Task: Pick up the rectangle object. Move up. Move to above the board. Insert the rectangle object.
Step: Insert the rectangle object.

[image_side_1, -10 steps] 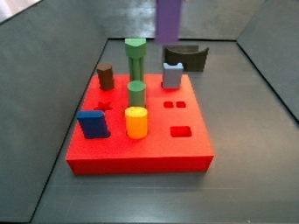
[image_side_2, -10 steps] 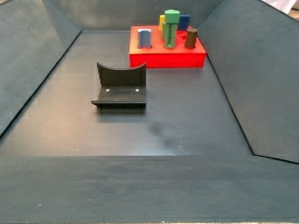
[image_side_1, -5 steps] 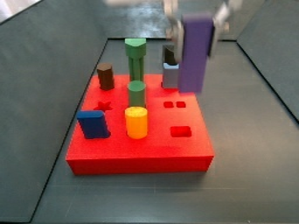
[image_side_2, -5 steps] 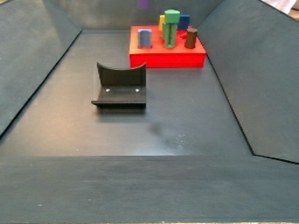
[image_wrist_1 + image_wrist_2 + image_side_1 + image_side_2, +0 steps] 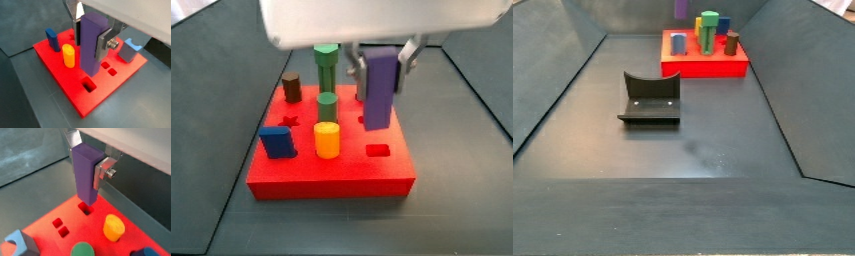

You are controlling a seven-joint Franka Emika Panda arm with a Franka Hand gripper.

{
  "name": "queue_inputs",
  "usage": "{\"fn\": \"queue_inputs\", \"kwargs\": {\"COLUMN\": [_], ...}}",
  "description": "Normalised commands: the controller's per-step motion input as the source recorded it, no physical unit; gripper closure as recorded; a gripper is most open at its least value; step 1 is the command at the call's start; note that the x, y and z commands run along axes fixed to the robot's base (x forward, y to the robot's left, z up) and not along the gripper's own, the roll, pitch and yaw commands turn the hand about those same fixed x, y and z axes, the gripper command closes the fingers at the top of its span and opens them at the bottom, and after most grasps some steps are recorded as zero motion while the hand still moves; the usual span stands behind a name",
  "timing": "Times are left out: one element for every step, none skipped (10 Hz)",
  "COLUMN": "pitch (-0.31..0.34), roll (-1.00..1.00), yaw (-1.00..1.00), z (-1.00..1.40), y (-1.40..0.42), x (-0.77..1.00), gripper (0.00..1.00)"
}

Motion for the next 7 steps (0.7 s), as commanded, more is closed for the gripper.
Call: {"fn": "queue_inputs", "kwargs": {"pitch": [0.000, -0.053, -0.046, -0.027, -0.027, -0.004, 0.000], "roll": [0.02, 0.20, 0.15, 0.13, 0.05, 0.01, 0.03], "yaw": [0.00, 0.00, 0.00, -0.05, -0.03, -0.03, -0.06], "z": [-0.11, -0.43, -0.31, -0.20, -0.10, -0.03, -0.09], "y": [-0.04, -0.19, -0.12, -0.05, 0.00, 0.00, 0.00], "x": [0.00, 0.00, 0.00, 0.11, 0.03, 0.05, 0.10], "gripper": [1.00, 1.00, 1.00, 1.00, 1.00, 1.00, 1.00]}}
